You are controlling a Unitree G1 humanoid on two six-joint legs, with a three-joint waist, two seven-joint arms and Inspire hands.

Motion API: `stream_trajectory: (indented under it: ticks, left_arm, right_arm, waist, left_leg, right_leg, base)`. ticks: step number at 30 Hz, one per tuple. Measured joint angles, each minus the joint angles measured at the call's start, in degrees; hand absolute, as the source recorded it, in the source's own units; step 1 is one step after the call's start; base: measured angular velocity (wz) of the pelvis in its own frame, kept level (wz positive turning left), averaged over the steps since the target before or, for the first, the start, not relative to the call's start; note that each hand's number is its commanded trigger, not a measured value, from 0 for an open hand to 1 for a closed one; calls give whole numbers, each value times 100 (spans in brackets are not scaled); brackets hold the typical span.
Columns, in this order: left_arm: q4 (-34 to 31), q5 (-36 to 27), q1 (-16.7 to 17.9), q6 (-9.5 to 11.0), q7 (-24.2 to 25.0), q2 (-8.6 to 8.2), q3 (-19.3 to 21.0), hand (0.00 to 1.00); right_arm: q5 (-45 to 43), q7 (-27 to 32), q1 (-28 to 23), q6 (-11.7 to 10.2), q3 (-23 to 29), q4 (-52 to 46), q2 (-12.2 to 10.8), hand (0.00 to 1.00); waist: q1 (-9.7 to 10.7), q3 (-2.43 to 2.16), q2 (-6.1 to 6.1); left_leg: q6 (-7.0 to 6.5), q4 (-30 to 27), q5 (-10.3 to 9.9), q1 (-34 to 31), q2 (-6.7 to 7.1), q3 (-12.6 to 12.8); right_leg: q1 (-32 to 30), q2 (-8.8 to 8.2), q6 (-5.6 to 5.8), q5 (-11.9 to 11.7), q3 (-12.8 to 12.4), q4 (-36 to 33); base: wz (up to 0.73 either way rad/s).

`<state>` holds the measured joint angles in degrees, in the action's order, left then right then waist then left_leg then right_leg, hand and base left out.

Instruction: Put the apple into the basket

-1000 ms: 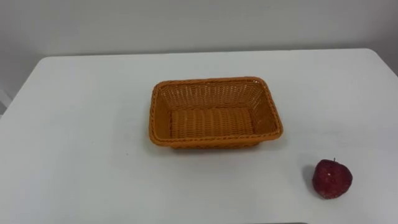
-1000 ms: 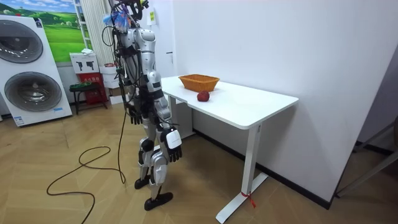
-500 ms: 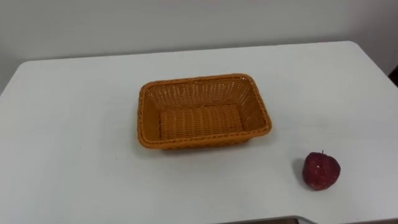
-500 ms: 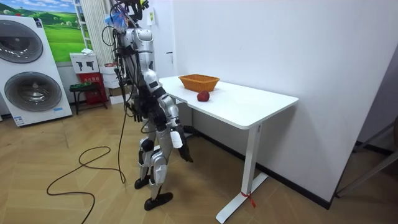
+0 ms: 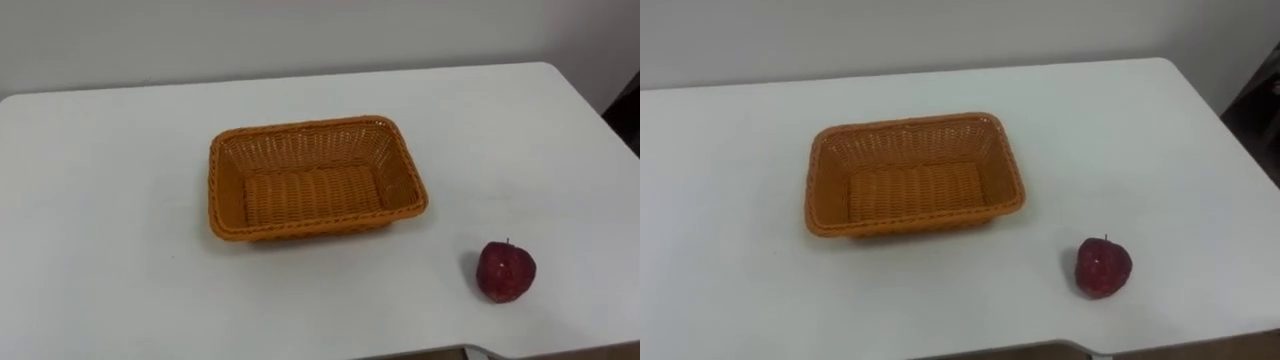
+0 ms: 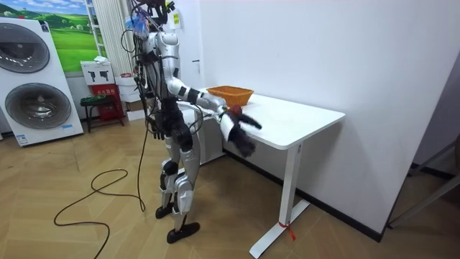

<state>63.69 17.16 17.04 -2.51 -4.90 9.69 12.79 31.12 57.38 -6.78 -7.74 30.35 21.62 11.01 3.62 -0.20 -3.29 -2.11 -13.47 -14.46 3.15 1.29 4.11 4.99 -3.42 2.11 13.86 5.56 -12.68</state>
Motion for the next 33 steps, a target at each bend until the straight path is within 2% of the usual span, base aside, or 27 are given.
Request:
stream_trajectory:
  ticks: [2, 4, 6, 10, 15, 21, 28, 33]
  left_arm:
    - [3, -1, -1, 1, -1, 11, -50, 0]
    - [6, -1, -1, 1, -1, 21, -109, 0]
    - [9, 4, -5, -4, 3, 18, -222, 0]
    - [8, 155, -30, -4, 0, 18, -255, 0]
    - [-47, 153, -55, -4, 15, 20, -646, 0]
    - [-52, 122, -113, 6, 34, 18, -729, 0]
    - [-51, 94, -125, 25, 71, 23, -822, 0]
    - [70, 39, -211, 69, 186, 7, -1016, 0]
  right_arm:
    - [-802, 222, -2, -135, -47, -484, 1, 0]
    - [-1306, 359, -6, -282, -111, -798, 4, 0]
    - [-1899, 527, -89, -298, -426, -1155, 3, 0]
    - [-2714, 410, -132, -318, -952, -1464, 4, 0]
    - [-2864, 131, -145, -339, -1570, -1685, 1, 0]
    - [-2904, -399, -411, -425, -2414, -2013, -6, 0]
    - [-3112, -826, -659, -487, -2822, -2013, -12, 0]
    - [-3134, -1397, -869, -489, -3087, -2012, -9, 0]
  waist:
    - [-67, 7, 36]
    - [-98, -20, 86]
    - [-243, -24, 95]
    - [-283, -16, 82]
    - [-421, 13, 100]
    - [-474, 30, 104]
    - [-526, 27, 108]
    - [-510, 22, 180]
  left_leg:
    - [-1, 0, 1, -25, -3, 15]
    - [0, 1, 1, -36, -8, 13]
    - [6, 9, 5, -33, -39, 51]
    - [26, 15, 17, -36, -56, 45]
    - [29, 7, 18, -29, -57, 45]
    - [33, 18, 22, -52, -60, 39]
    - [34, 16, 22, -43, -60, 39]
    - [34, 16, 22, -9, -62, 61]
  right_leg:
    - [-22, 4, 0, -14, -20, 15]
    - [-32, 11, -2, -34, -16, 66]
    - [-28, 39, -10, -78, -34, 106]
    - [-30, 55, -17, -82, -27, 108]
    - [-22, 57, -23, -86, -30, 107]
    - [-21, 59, -31, -90, -19, 111]
    - [-11, 58, -30, -91, -9, 116]
    - [-3, 59, -34, -94, -33, 129]
  base:
    - [-5]
    - [0]
    - [-7]
    - [-1]
    - [0]
    - [0]
    - [0]
    - [-1]
